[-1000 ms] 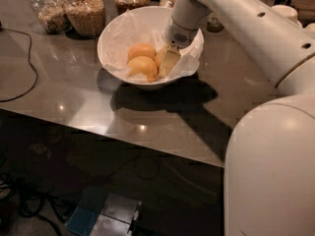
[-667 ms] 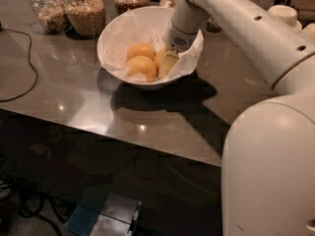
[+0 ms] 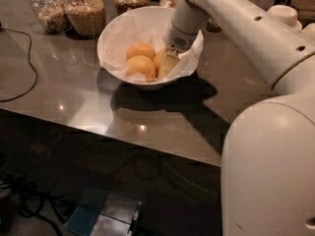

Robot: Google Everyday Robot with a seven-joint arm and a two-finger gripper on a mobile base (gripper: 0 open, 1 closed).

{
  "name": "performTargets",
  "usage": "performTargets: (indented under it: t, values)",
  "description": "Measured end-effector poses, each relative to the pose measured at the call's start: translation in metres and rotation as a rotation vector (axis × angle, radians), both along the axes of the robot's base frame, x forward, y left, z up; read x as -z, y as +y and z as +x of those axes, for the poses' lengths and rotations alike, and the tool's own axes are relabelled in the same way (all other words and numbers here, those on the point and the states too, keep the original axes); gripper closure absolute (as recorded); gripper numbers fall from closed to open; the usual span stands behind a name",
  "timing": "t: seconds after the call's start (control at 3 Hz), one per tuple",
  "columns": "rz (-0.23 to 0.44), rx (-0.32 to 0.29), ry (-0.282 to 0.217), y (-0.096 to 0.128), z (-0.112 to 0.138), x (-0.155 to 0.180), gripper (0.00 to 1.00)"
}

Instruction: Pick orange from white bowl

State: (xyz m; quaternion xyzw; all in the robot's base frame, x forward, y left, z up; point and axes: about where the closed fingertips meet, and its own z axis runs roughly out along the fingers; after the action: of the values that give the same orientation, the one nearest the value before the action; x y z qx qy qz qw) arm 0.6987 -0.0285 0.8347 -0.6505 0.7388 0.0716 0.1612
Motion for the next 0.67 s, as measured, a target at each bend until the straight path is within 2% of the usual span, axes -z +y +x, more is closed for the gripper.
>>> performTargets:
  t: [0.33, 0.67]
  values:
    - [0.097, -0.083, -0.035, 0.013, -0.015, -0.027, 1.0]
    - [0.248, -0.213, -0.1, 0.021, -0.046, -0.081, 1.0]
